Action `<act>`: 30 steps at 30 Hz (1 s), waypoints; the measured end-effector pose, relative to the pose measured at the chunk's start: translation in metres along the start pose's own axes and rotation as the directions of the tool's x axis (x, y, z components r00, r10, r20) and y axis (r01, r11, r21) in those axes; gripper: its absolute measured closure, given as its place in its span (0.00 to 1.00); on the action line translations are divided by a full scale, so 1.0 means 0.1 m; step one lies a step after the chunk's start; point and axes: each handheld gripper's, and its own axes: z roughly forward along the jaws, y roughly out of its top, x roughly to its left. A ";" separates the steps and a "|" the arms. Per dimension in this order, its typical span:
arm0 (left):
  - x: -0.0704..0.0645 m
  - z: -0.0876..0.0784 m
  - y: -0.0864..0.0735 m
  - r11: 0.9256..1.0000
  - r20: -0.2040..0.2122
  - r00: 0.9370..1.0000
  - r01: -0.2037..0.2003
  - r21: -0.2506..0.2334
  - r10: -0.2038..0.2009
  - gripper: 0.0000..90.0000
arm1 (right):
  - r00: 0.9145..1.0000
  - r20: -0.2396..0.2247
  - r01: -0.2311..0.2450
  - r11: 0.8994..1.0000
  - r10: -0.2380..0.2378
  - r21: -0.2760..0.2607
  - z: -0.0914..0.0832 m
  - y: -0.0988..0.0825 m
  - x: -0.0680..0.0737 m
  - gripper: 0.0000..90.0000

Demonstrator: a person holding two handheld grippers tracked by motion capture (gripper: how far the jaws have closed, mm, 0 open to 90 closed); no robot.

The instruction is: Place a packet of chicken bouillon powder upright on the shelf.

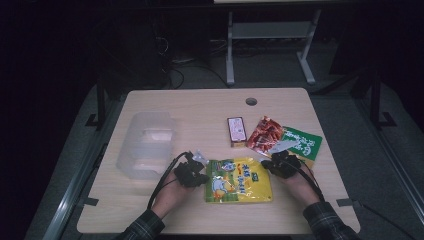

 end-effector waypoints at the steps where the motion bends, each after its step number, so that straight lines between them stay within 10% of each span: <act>1: -0.02 -0.01 -0.01 1.000 0.005 1.000 -0.009 -0.002 0.009 1.00 | 1.000 0.001 0.002 1.000 -0.002 -0.011 0.02 0.02 -0.01 1.00; 14: 0.01 -0.15 0.21 0.995 -0.017 0.998 -0.060 -0.081 0.059 1.00 | 1.000 0.010 0.019 1.000 -0.019 -0.018 -0.06 0.10 0.03 1.00; 22: 0.22 0.08 0.55 0.992 -0.062 0.997 -0.062 -0.109 0.055 1.00 | 0.997 -0.060 0.039 0.999 -0.039 0.000 -0.30 -0.16 0.28 1.00; 30: 0.28 0.30 0.56 0.996 -0.044 0.998 -0.049 -0.078 0.046 1.00 | 0.995 -0.091 0.054 0.997 -0.050 0.050 -0.31 -0.30 0.36 1.00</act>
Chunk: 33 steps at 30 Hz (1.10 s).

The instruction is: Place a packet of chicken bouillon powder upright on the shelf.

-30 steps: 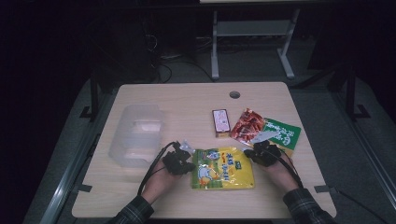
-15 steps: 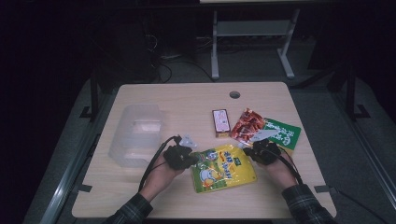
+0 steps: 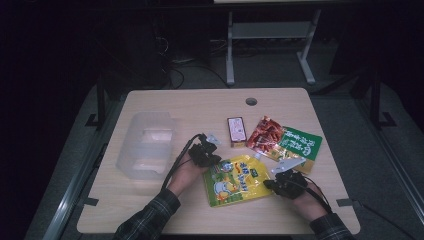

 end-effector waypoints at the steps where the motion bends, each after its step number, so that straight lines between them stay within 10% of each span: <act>1: 0.00 -0.02 0.00 1.000 0.008 1.000 -0.016 0.013 0.016 1.00 | 1.000 -0.003 -0.002 1.000 0.002 0.009 0.02 0.00 0.00 1.00; 16: -0.19 -0.25 -0.27 0.995 0.072 0.994 -0.081 0.053 0.077 1.00 | 1.000 0.028 0.005 1.000 -0.005 0.025 0.17 0.13 -0.13 1.00; 28: -0.35 -0.40 -0.49 0.997 0.133 0.990 -0.055 0.049 0.048 1.00 | 0.999 0.034 0.022 1.000 -0.022 0.014 0.26 0.23 -0.15 1.00; 33: -0.33 -0.47 -0.39 0.998 0.100 0.995 0.017 -0.057 -0.011 0.71 | 1.000 0.022 0.018 1.000 -0.018 -0.025 0.17 0.22 -0.15 1.00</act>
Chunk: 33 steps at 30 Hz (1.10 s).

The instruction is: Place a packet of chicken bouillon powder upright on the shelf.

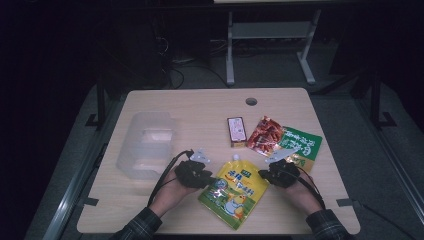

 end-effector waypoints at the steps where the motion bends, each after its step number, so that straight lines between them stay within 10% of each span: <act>1: 0.00 0.00 0.03 1.000 -0.004 1.000 0.004 -0.011 -0.004 0.63 | 1.000 -0.005 -0.006 1.000 0.006 -0.008 -0.03 -0.01 0.01 1.00; 7: -0.04 0.20 0.13 0.999 0.017 0.999 0.032 0.019 -0.033 0.26 | 1.000 -0.028 -0.009 1.000 0.009 -0.006 -0.13 -0.12 0.06 1.00; 16: -0.10 0.41 0.09 0.997 0.039 0.998 0.048 0.067 -0.051 0.16 | 0.998 -0.062 0.022 1.000 -0.022 0.000 -0.22 -0.20 0.24 1.00; 25: -0.07 0.42 0.08 0.996 0.073 0.996 0.047 0.079 -0.053 0.22 | 0.995 -0.094 0.045 0.997 -0.039 0.056 -0.13 -0.24 0.28 1.00; 33: -0.04 0.42 0.08 0.996 0.092 0.993 0.071 0.047 -0.075 0.53 | 0.992 -0.118 0.044 0.997 -0.037 0.061 -0.10 -0.23 0.32 1.00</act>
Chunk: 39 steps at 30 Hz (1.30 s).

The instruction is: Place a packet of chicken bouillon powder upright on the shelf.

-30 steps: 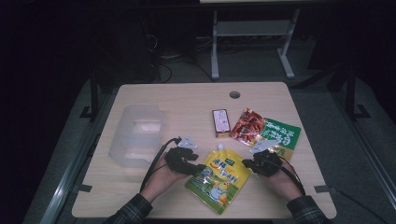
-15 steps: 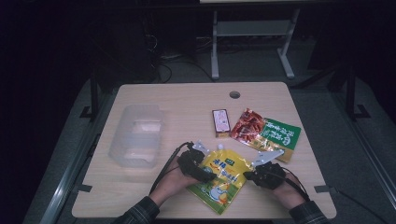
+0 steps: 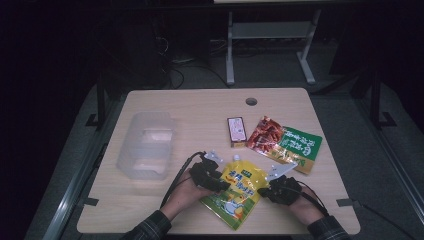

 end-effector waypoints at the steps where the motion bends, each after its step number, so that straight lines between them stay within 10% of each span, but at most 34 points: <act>1: 0.00 0.00 0.00 1.000 0.000 1.000 0.000 0.000 0.000 0.62 | 1.000 0.000 0.000 1.000 0.000 0.000 0.00 0.00 0.00 1.00; 15: 0.03 -0.01 -0.01 0.999 -0.009 0.999 -0.032 -0.026 0.032 0.91 | 1.000 0.003 0.010 1.000 -0.010 0.003 0.00 0.01 0.01 1.00; 26: 0.09 -0.16 -0.02 0.990 0.023 1.000 0.011 -0.138 -0.008 0.96 | 1.000 0.015 0.012 1.000 -0.012 -0.011 -0.03 0.00 -0.03 0.99; 39: 0.14 -0.59 0.01 0.960 -0.002 1.000 -0.016 -0.279 0.016 0.97 | 0.993 -0.027 -0.117 0.973 0.114 -0.199 -0.27 -0.02 -0.17 0.43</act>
